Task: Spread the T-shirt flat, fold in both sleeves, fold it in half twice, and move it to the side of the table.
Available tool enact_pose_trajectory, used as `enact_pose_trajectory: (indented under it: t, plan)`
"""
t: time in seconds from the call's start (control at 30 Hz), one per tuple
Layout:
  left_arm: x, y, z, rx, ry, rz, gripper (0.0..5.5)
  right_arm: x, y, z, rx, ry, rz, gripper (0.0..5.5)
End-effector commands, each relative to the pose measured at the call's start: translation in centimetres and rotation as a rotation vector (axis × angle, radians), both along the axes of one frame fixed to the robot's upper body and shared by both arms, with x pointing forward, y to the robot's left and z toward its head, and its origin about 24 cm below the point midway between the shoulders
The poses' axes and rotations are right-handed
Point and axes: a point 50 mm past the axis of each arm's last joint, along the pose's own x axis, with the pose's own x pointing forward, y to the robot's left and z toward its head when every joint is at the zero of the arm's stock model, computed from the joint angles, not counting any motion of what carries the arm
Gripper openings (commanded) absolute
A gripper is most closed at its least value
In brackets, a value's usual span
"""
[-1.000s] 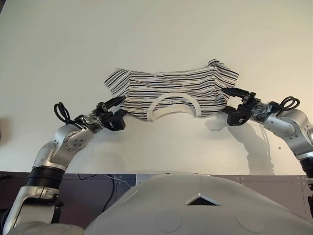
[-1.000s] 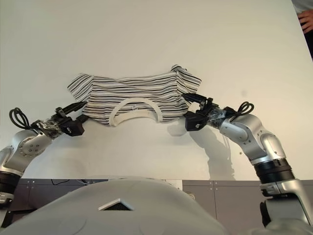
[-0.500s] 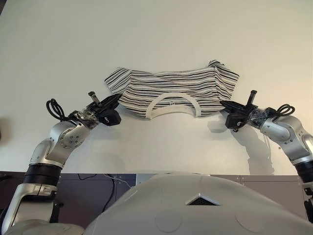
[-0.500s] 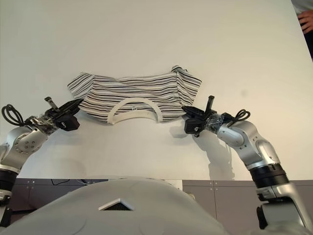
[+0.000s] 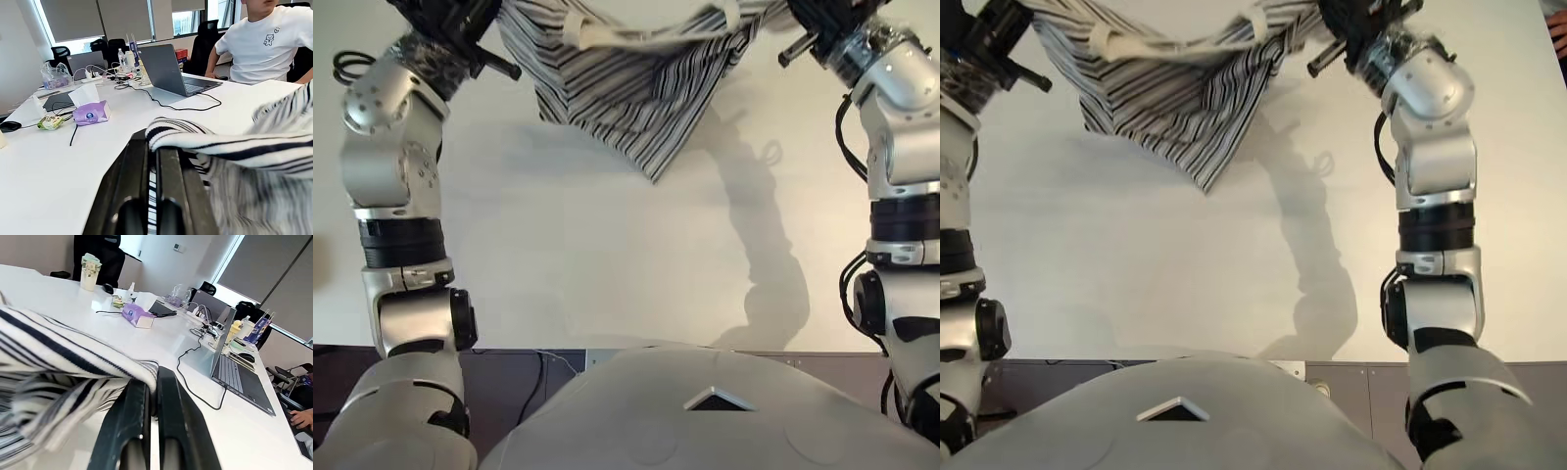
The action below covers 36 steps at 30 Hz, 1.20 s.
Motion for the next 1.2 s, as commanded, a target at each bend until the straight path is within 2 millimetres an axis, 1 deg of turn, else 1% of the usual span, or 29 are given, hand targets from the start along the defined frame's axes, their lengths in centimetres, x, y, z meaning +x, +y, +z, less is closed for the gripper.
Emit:
enact_pose_trajectory:
  t: [0.03,0.07,0.1,0.17,0.2,0.23,0.3,0.33,0.37,0.4,0.47,0.53,0.57,0.63,0.67,0.73,0.8,0.83,0.87,0.9,0.97,1.03,1.07,1.1,1.13,1.17,1.2]
  plan:
    - [3.2,0.6,2.2,-0.111,0.052,0.046,0.10,3.1,-0.2,1.5,0.032,0.056,-0.077,0.12]
    - [3.8,0.5,3.0,-0.143,0.042,0.048,0.10,3.0,0.0,1.4,0.005,0.082,-0.016,0.12]
    - [4.3,0.5,4.1,-0.185,0.021,0.048,0.10,2.2,0.4,2.0,0.036,0.085,0.100,0.12]
    - [4.6,0.9,5.9,-0.269,-0.024,0.050,0.10,0.6,0.5,4.5,0.173,0.026,0.252,0.12]
    - [4.6,1.2,6.6,-0.303,-0.043,0.049,0.10,0.2,0.1,5.1,0.217,0.013,0.265,0.12]
    - [4.6,1.4,6.8,-0.314,-0.052,0.051,0.10,0.1,-0.3,4.9,0.210,0.022,0.251,0.12]
    - [4.3,1.7,5.8,-0.285,-0.033,0.054,0.10,-0.7,-0.7,2.7,0.133,0.072,0.247,0.12]
    - [4.1,1.8,5.2,-0.267,-0.024,0.054,0.10,-1.1,-0.8,2.0,0.117,0.079,0.250,0.12]
    - [3.8,2.1,5.0,-0.264,-0.029,0.057,0.10,-1.2,-0.8,2.3,0.144,0.060,0.232,0.12]
    - [3.6,2.3,5.1,-0.268,-0.044,0.062,0.10,-1.0,-1.0,3.0,0.183,0.028,0.206,0.12]
    - [3.7,2.4,6.2,-0.287,-0.084,0.063,0.10,0.0,-1.2,5.0,0.262,-0.047,0.133,0.12]
    - [4.4,2.1,8.3,-0.283,-0.125,0.060,0.10,1.7,-1.3,7.8,0.284,-0.149,0.025,0.12]
    - [4.9,1.8,9.8,-0.281,-0.162,0.069,0.10,2.5,-1.2,9.6,0.266,-0.230,-0.044,0.12]
    - [5.8,1.3,12.5,-0.291,-0.237,0.101,0.10,3.4,-1.0,13.1,0.272,-0.379,-0.139,0.12]
    - [6.2,0.9,14.3,-0.307,-0.277,0.107,0.10,3.6,-0.6,15.0,0.276,-0.448,-0.168,0.12]
    - [6.6,0.1,17.2,-0.327,-0.338,0.096,0.10,4.1,0.2,17.7,0.264,-0.534,-0.189,0.12]
    - [6.7,-0.6,19.0,-0.320,-0.362,0.069,0.10,4.3,0.5,19.0,0.241,-0.573,-0.201,0.12]
    - [6.8,-0.8,19.2,-0.307,-0.359,0.059,0.10,4.5,0.5,19.1,0.225,-0.579,-0.210,0.12]
    - [6.9,-0.9,19.0,-0.293,-0.349,0.052,0.10,4.6,0.4,19.0,0.209,-0.576,-0.218,0.12]
    - [7.1,-0.9,18.3,-0.277,-0.327,0.048,0.10,4.8,0.3,18.2,0.187,-0.555,-0.213,0.12]
    - [6.9,-0.5,16.0,-0.263,-0.258,-0.014,0.10,4.9,0.3,15.8,0.140,-0.487,-0.147,0.12]
    - [5.8,-0.6,13.1,-0.263,-0.195,-0.164,0.10,4.2,0.1,13.3,0.134,-0.405,-0.042,0.12]
    - [4.5,-0.6,11.3,-0.279,-0.170,-0.258,0.10,3.3,0.0,12.2,0.161,-0.353,0.033,0.12]
    - [2.3,-0.6,9.4,-0.306,-0.150,-0.364,0.10,1.3,-0.3,11.1,0.203,-0.308,0.133,0.12]
    - [-0.2,-0.7,8.1,-0.333,-0.135,-0.463,0.10,-1.2,-0.7,10.2,0.251,-0.270,0.239,0.12]
    - [-3.7,-0.7,6.6,-0.371,-0.083,-0.566,0.10,-5.3,-2.1,9.5,0.298,-0.228,0.361,0.12]
    - [-6.6,-0.8,5.5,-0.385,-0.022,-0.631,0.10,-8.6,-2.9,9.0,0.316,-0.179,0.444,0.12]
